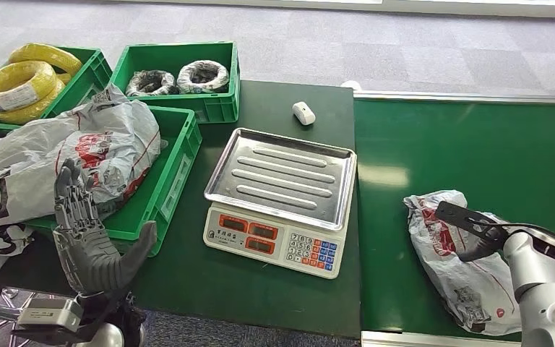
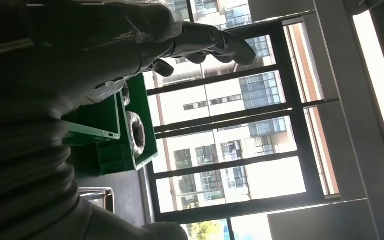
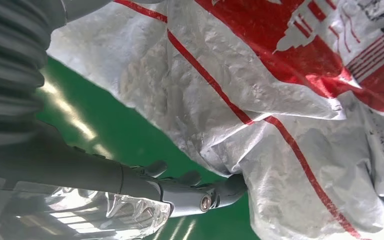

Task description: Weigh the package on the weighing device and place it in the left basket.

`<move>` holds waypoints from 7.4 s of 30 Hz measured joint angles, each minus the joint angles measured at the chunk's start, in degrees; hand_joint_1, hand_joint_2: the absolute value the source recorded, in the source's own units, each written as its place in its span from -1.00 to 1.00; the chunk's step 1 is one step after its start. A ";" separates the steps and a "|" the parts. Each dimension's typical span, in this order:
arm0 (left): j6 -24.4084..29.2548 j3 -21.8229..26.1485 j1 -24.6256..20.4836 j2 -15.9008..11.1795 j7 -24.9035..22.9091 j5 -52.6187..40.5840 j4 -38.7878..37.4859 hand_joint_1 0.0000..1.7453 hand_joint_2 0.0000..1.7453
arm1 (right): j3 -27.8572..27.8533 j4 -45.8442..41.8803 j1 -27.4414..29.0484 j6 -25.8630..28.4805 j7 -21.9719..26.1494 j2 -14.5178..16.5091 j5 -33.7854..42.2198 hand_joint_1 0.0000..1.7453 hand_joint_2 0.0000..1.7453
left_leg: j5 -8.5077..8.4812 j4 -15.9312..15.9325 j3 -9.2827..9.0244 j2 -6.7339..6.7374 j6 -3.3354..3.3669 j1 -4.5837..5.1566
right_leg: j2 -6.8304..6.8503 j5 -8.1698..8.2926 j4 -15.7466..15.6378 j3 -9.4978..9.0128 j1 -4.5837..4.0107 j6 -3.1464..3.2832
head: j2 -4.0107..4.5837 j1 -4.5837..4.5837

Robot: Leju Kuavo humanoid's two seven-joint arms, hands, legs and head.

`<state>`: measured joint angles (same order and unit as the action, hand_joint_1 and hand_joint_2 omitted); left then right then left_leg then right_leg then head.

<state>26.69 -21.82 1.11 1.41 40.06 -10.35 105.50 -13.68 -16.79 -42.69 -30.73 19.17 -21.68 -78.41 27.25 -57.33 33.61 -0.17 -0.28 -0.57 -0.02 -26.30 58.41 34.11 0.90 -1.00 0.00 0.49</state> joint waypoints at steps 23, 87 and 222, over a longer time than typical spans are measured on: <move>-0.30 1.86 -0.11 0.68 0.00 -0.46 -0.02 -1.00 1.00 | 0.00 0.58 3.81 -2.91 12.06 0.68 5.21 1.00 1.00 | 0.00 0.00 0.00 -0.04 0.00 0.00 | 0.00 0.00 0.00 -0.02 0.00 0.00 | 0.00 -0.01; -1.39 -8.56 -8.33 1.99 0.00 3.08 -7.35 -1.00 1.00 | 49.82 -7.76 -26.96 24.35 -8.28 40.89 16.36 0.50 1.00 | -0.14 0.02 -0.02 0.44 -0.21 -0.15 | -0.34 0.06 0.19 0.21 -0.18 0.18 | 0.00 -0.04; -21.72 -12.42 -53.48 7.08 -27.87 -79.52 -74.87 -1.00 1.00 | 37.17 -100.84 26.11 38.61 20.80 23.65 48.43 -1.00 1.00 | -0.12 -0.01 -0.10 0.24 -0.11 -0.08 | -0.16 0.08 0.08 0.00 -0.11 0.12 | 0.00 -0.01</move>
<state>4.97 -34.24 -52.37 8.50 12.20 -89.88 30.63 23.48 -117.63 -16.58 7.88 39.98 1.97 -29.98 27.13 -57.35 33.51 0.07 -0.39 -0.65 -0.18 -26.22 58.49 34.11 0.79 -0.88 0.00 0.48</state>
